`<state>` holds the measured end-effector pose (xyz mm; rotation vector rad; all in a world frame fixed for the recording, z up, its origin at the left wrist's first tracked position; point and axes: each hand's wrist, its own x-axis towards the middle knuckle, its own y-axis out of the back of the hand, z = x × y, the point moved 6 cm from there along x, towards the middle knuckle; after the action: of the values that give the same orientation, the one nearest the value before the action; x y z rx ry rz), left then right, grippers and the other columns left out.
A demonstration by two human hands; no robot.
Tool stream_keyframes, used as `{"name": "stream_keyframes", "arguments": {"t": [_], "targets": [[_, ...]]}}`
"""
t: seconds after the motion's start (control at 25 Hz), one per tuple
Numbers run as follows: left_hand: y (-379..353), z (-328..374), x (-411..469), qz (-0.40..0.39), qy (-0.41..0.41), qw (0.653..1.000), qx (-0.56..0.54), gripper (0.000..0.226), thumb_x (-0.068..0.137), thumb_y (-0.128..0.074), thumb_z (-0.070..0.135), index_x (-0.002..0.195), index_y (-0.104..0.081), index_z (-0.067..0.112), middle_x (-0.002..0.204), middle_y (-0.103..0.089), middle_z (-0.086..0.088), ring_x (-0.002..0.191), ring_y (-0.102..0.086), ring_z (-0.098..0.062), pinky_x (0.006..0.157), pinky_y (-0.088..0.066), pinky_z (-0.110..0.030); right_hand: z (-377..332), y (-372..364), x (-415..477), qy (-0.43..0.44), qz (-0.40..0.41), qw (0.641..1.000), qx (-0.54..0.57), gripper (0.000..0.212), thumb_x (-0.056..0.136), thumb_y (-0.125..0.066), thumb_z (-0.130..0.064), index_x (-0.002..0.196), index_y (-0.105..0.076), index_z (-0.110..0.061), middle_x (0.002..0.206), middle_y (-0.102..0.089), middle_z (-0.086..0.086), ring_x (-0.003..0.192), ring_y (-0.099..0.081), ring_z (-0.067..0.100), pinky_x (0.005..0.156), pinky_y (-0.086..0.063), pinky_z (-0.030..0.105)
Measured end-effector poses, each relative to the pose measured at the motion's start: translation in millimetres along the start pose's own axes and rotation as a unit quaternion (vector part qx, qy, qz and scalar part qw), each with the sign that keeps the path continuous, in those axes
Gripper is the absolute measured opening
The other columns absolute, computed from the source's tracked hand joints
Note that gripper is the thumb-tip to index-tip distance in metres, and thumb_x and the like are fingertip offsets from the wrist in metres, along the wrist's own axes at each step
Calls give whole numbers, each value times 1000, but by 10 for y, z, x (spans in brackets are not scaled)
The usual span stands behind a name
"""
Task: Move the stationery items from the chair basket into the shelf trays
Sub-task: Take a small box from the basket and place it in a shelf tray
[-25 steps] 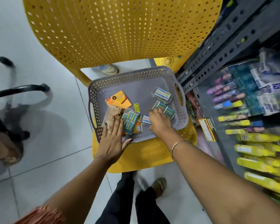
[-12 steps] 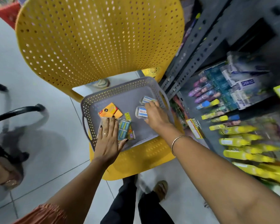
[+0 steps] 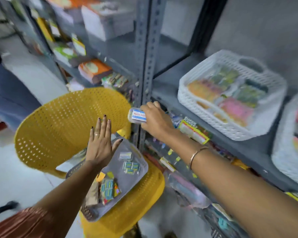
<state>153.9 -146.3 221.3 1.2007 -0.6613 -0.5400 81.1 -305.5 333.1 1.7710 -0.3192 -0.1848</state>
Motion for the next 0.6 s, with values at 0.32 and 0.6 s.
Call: {"name": "stream_keyframes", "arguments": {"t": [0.32,0.6], "targets": [[947,1398,668,73,-132,988,15,81,88,-27,55,142,-25,-5,151,-22,-21,141,-12,-33,109,-17,-54,771,1742,-738,-105,121,987,3,45,80,-67,-25,119,-55,-6,123,-54,12,121,-41,30,92,-45,40],[1095,3552,96,88,-268,958,-54,85,91,-10,65,142,-31,-1,149,-30,-18,137,-26,-32,109,-20,-51,2038,2451,-2305,-235,157,959,-37,48,79,-70,-38,113,-58,-6,120,-59,16,118,-47,33,87,-47,37]]}}
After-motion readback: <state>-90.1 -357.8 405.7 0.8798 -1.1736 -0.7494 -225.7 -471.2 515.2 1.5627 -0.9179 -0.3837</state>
